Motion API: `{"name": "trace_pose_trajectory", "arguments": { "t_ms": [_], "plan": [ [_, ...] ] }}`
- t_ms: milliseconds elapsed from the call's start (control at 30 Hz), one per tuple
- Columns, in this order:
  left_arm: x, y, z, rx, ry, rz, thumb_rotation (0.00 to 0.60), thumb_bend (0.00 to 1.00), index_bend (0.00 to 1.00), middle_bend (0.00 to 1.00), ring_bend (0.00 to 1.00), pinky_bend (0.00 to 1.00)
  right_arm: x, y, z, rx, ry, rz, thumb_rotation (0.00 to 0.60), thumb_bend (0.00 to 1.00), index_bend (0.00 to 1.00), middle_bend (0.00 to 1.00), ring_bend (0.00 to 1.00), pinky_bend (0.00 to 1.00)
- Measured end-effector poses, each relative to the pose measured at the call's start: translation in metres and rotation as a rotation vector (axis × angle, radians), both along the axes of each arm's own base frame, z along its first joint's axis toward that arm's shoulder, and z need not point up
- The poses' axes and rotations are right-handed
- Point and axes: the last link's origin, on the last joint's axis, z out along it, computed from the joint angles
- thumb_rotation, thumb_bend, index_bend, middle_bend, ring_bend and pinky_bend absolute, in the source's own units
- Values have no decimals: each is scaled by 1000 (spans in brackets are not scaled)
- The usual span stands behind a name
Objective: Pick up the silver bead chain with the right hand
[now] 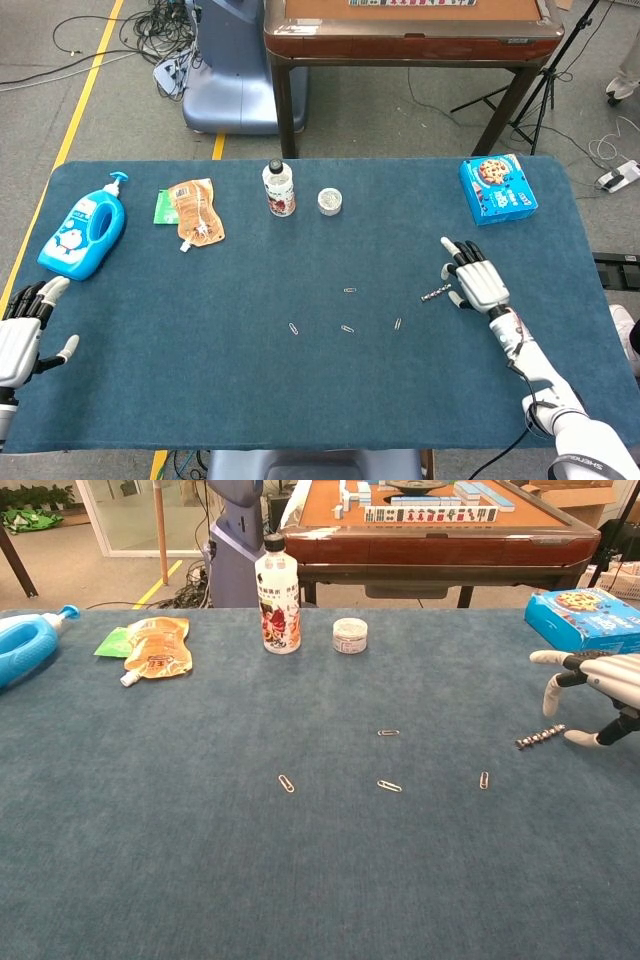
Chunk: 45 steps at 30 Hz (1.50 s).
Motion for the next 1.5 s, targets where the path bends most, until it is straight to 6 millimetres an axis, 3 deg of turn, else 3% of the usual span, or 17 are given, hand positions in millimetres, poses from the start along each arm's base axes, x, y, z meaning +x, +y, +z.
{"name": "trace_pose_trajectory", "arguments": {
  "t_ms": [800, 1133, 1500],
  "plan": [
    [-1, -1, 4, 13, -14, -14, 600, 363, 19, 0, 0, 0, 4, -8, -10, 21, 11, -13, 600, 311, 538, 6, 0, 0],
    [-1, -1, 6, 33, -22, -41, 600, 362, 0, 0, 0, 0, 7, -11, -14, 32, 27, -6, 600, 311, 621, 51, 0, 0],
    [0, -2, 5, 30, -21, -57, 600, 362, 0, 0, 0, 0, 18, -16, -3, -2, 13, 53, 600, 311, 636, 63, 0, 0]
  ]
}}
